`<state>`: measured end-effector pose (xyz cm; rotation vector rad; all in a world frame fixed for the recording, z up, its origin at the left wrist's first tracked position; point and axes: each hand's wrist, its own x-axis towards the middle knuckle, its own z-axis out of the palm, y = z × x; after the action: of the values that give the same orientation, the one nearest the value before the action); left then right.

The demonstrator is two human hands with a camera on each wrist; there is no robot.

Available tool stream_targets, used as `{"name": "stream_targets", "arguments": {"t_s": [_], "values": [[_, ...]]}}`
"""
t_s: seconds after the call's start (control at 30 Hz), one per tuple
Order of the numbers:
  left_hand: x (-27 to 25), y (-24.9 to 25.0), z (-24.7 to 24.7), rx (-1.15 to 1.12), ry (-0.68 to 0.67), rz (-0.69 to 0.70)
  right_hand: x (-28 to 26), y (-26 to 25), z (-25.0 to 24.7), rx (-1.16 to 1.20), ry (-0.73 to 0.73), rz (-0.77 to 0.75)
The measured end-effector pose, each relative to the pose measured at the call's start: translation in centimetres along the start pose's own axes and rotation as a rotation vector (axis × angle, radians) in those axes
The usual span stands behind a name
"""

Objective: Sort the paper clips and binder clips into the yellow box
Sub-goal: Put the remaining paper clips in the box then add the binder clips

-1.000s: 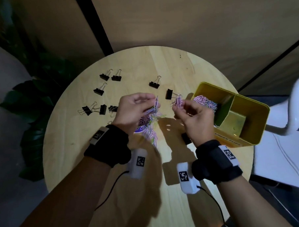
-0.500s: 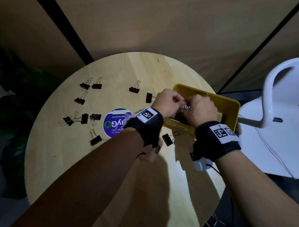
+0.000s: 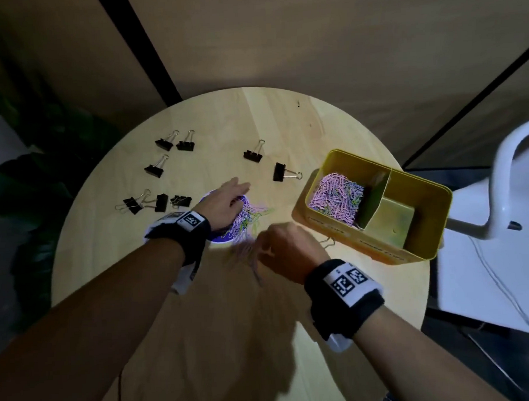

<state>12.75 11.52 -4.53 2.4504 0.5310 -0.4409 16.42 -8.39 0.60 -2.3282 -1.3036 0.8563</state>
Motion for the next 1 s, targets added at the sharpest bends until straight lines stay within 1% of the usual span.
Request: {"name": "stream_targets", "arguments": {"t_s": [0.07, 0.1, 0.13, 0.17, 0.23, 0.3, 0.37, 0.4, 0.43, 0.5, 0.53, 0.6, 0.63, 0.7, 0.77, 0.83, 0.9, 1.0], "values": [[-0.1, -0.3, 1.4, 0.122, -0.157, 0.069, 0.6, 0.0, 2.7, -0.037, -0.271, 0.029], [-0.2, -0.1, 2.0, 0.181, -0.2, 0.09, 0.8, 0.1, 3.7, -0.051, -0.354, 0.034], [-0.5, 0.1, 2.5, 0.219, -0.217, 0.101, 1.0, 0.1, 4.5, -0.067, -0.404, 0.035], [-1.0, 0.5, 2.8, 0.229, -0.216, 0.104, 1.3, 0.2, 5.0, -0.075, -0.42, 0.036], [-2.0, 0.5, 3.5, 0.227, -0.21, 0.125, 2.1, 0.3, 5.4, -0.045, -0.368, 0.062], [-3.1, -0.1, 4.3, 0.211, -0.196, 0.179, 2.9, 0.5, 5.5, -0.022, -0.279, 0.072], [-4.0, -1.0, 4.3, 0.101, -0.114, 0.218, 3.4, 0.6, 5.1, -0.01, -0.162, 0.035], [-4.1, -1.4, 4.1, 0.036, -0.033, 0.224, 3.5, 0.8, 5.0, -0.016, -0.095, 0.03], [-4.1, -1.6, 3.6, -0.02, 0.048, 0.201, 3.5, 1.0, 4.8, -0.022, -0.023, 0.042], [-3.6, -1.9, 2.3, -0.077, 0.132, 0.082, 3.6, 1.5, 4.6, -0.064, 0.09, 0.085], [-3.4, -2.3, 2.0, -0.056, 0.112, 0.027, 3.7, 1.6, 4.6, -0.097, 0.107, 0.118], [-3.4, -2.9, 2.2, 0.036, 0.066, -0.023, 4.1, 1.6, 5.0, -0.164, 0.08, 0.188], [-3.4, -3.5, 2.9, 0.075, 0.083, -0.009, 4.3, 1.4, 5.2, -0.198, 0.054, 0.218], [-4.1, -3.8, 4.4, 0.072, 0.134, 0.011, 4.7, 0.8, 5.3, -0.232, 0.029, 0.241], [-5.0, -2.9, 4.9, 0.01, 0.187, 0.005, 5.0, 0.3, 5.2, -0.217, 0.038, 0.227], [-5.7, -2.0, 4.9, -0.032, 0.206, 0.009, 5.5, -0.1, 5.2, -0.178, 0.021, 0.222], [-6.3, -1.4, 4.8, -0.052, 0.178, 0.006, 5.9, -0.2, 5.3, -0.118, 0.0, 0.237], [-6.6, -1.0, 4.7, -0.088, 0.167, -0.024, 6.2, -0.5, 5.2, -0.03, 0.011, 0.236]]}}
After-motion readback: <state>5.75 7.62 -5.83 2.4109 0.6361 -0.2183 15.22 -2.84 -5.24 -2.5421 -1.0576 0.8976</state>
